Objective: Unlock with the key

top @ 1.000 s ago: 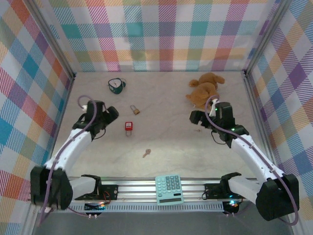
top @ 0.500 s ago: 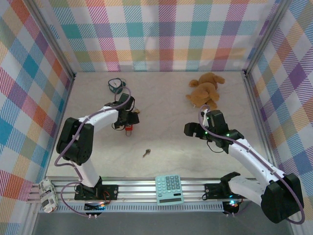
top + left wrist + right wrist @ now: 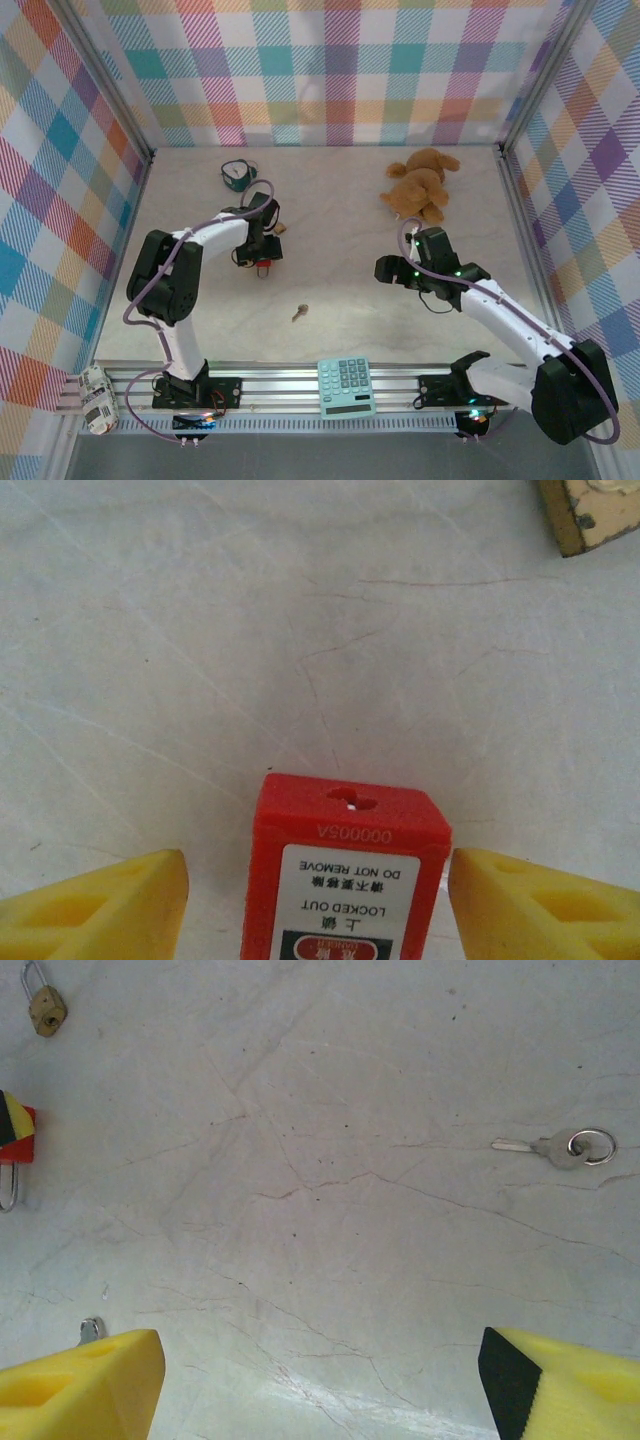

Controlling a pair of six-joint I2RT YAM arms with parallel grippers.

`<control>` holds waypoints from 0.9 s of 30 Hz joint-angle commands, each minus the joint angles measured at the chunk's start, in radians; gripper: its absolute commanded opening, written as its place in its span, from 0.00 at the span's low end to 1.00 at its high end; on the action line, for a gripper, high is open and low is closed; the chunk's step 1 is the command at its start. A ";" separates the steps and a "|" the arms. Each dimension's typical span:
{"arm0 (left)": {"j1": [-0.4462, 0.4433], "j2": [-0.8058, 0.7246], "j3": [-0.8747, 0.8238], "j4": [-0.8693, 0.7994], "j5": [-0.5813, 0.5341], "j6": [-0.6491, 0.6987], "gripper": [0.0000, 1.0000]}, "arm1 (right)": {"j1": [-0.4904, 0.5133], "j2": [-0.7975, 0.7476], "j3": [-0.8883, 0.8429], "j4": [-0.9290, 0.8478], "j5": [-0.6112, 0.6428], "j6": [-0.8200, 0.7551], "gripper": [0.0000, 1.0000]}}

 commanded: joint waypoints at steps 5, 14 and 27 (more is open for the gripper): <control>-0.019 0.030 0.069 -0.129 -0.011 0.050 0.63 | 0.011 0.022 0.035 0.032 -0.018 -0.007 0.76; -0.031 0.024 0.050 -0.181 -0.017 0.079 0.49 | 0.013 0.016 0.031 0.042 -0.019 -0.015 0.77; -0.052 0.003 0.064 -0.186 -0.001 0.089 0.45 | 0.014 -0.016 0.029 0.020 0.000 -0.014 0.77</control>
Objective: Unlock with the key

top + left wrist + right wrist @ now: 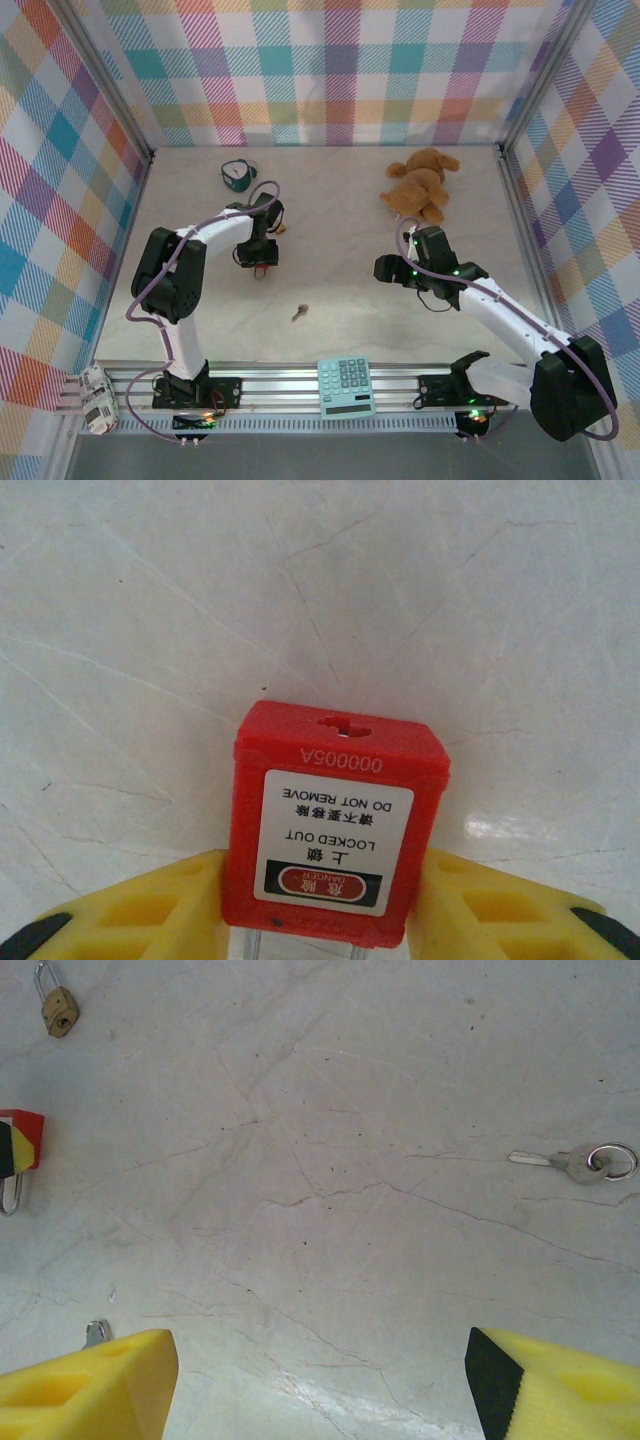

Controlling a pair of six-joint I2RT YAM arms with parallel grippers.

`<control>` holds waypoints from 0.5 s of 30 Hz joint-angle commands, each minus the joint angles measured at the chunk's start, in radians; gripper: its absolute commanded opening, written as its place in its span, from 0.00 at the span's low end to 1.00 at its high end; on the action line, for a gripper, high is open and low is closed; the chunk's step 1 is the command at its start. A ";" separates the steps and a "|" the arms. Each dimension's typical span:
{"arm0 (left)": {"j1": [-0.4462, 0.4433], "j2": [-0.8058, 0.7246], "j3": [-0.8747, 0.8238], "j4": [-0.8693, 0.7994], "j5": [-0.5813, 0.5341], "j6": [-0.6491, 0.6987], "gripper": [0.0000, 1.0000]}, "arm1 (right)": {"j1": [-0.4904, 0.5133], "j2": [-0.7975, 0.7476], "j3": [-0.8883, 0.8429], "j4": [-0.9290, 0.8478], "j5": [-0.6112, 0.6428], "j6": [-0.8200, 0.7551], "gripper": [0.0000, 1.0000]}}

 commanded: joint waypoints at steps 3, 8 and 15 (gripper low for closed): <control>-0.053 -0.021 0.009 -0.046 0.011 0.014 0.44 | 0.009 -0.026 0.027 -0.025 0.040 0.001 0.78; -0.144 -0.034 -0.026 -0.030 0.018 -0.001 0.44 | 0.009 -0.022 0.024 -0.024 0.030 -0.003 0.78; -0.277 -0.050 -0.045 -0.025 0.005 0.014 0.48 | 0.015 0.003 0.022 -0.020 0.004 0.005 0.78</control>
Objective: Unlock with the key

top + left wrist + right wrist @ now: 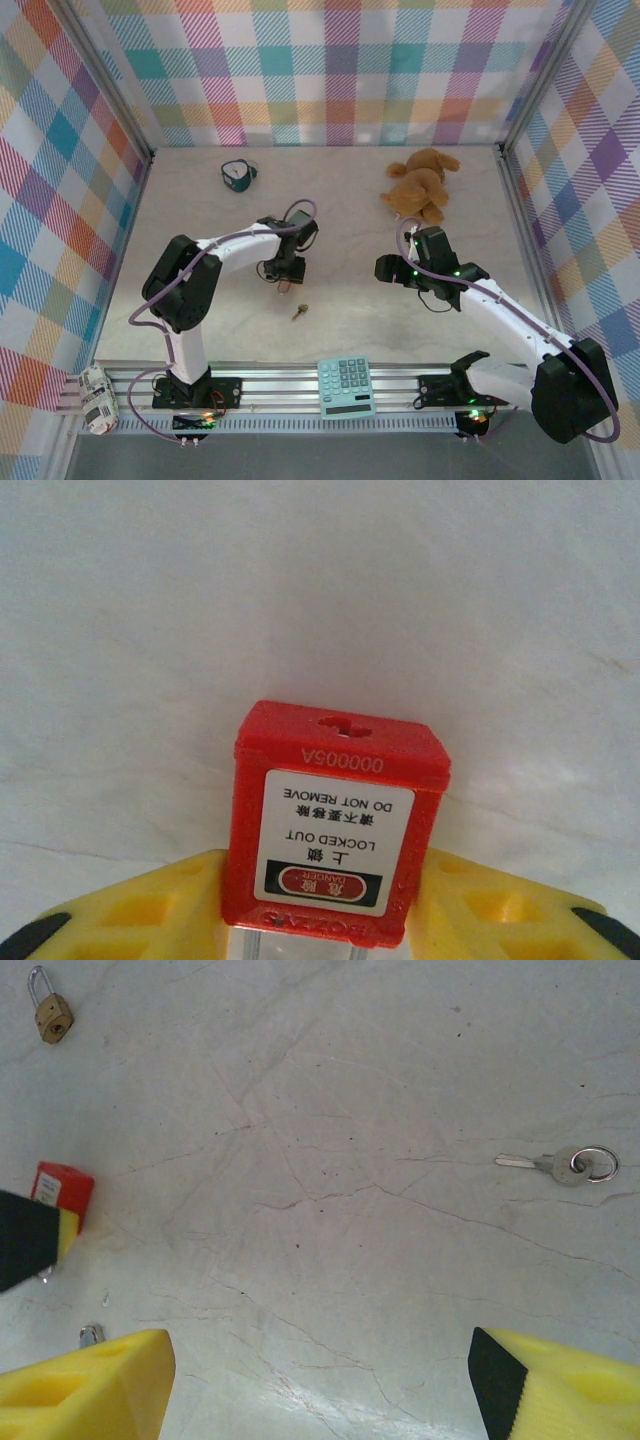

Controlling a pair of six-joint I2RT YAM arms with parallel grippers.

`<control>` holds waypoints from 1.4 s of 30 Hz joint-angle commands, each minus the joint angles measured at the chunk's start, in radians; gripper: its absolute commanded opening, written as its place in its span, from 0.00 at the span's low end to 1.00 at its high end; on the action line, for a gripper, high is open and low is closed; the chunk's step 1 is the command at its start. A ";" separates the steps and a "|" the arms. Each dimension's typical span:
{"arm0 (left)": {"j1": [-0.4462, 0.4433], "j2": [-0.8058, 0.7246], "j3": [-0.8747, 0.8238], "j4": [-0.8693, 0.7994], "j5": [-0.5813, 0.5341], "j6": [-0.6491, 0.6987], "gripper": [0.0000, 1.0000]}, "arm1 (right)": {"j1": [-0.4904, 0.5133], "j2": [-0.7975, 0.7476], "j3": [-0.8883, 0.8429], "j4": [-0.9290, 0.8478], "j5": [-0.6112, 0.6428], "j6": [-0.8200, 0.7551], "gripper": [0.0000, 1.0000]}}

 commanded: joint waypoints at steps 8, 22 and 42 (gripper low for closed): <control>-0.028 -0.025 -0.027 -0.069 -0.105 0.032 0.70 | 0.049 0.012 0.017 -0.011 0.000 0.026 0.78; 0.053 -0.136 -0.054 -0.033 -0.245 -0.003 0.81 | 0.206 0.125 0.072 0.003 -0.029 0.064 0.80; 0.205 -0.690 -0.290 -0.039 -0.297 -0.189 0.88 | 0.718 0.798 0.639 -0.249 0.367 0.173 0.81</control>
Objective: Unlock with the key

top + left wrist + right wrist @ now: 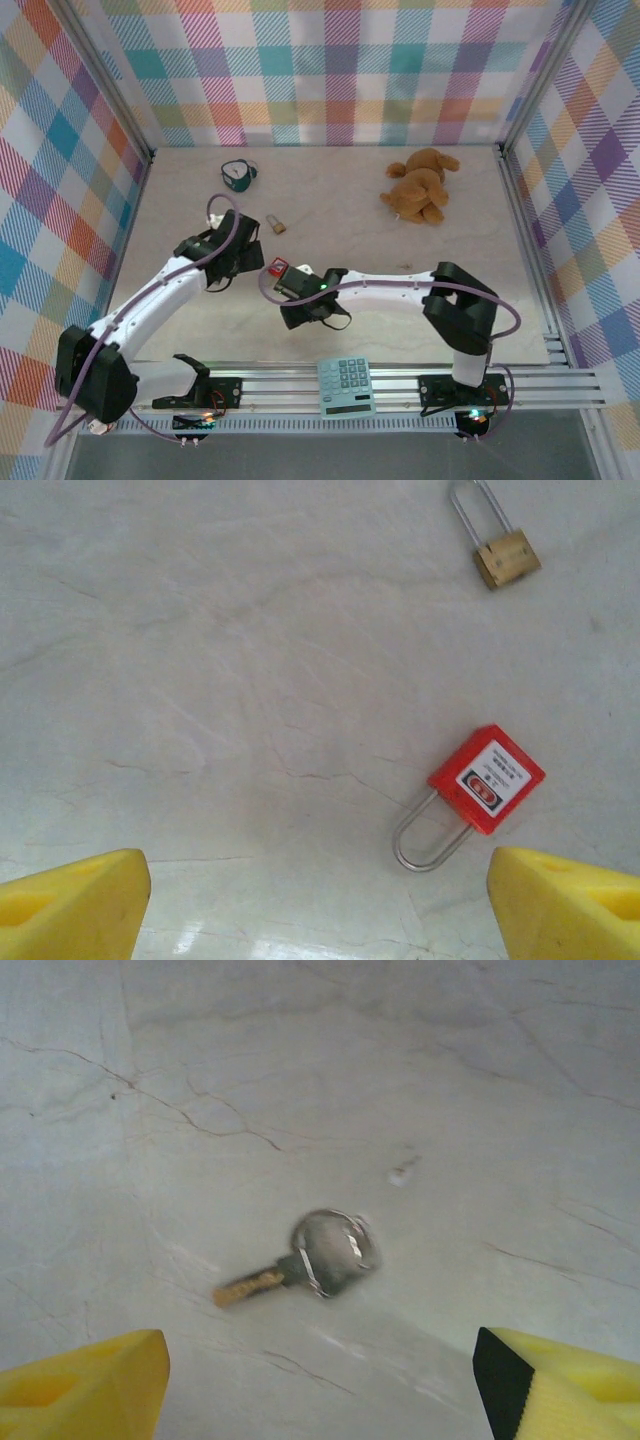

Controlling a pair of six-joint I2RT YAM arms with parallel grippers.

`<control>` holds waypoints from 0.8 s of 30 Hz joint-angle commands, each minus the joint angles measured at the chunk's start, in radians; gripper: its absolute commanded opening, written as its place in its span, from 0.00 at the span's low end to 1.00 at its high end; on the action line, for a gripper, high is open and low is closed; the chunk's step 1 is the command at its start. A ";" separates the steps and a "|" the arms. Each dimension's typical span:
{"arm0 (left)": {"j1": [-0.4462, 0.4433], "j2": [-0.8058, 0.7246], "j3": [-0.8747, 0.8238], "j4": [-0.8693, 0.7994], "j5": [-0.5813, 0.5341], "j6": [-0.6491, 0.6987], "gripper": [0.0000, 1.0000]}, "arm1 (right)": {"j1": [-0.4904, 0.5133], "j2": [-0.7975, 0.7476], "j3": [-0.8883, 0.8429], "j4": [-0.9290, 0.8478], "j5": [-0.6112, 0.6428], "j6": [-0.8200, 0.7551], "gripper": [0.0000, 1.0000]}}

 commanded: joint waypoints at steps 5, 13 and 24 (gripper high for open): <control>0.057 -0.078 -0.041 -0.034 -0.001 -0.027 0.88 | 0.010 0.124 0.109 -0.137 0.127 0.036 0.81; 0.067 -0.062 -0.043 -0.003 0.026 -0.014 0.88 | -0.012 0.068 0.046 -0.163 0.143 -0.010 0.81; 0.071 -0.060 -0.027 0.002 0.060 -0.007 0.88 | -0.131 -0.191 -0.139 -0.117 0.022 -0.204 0.74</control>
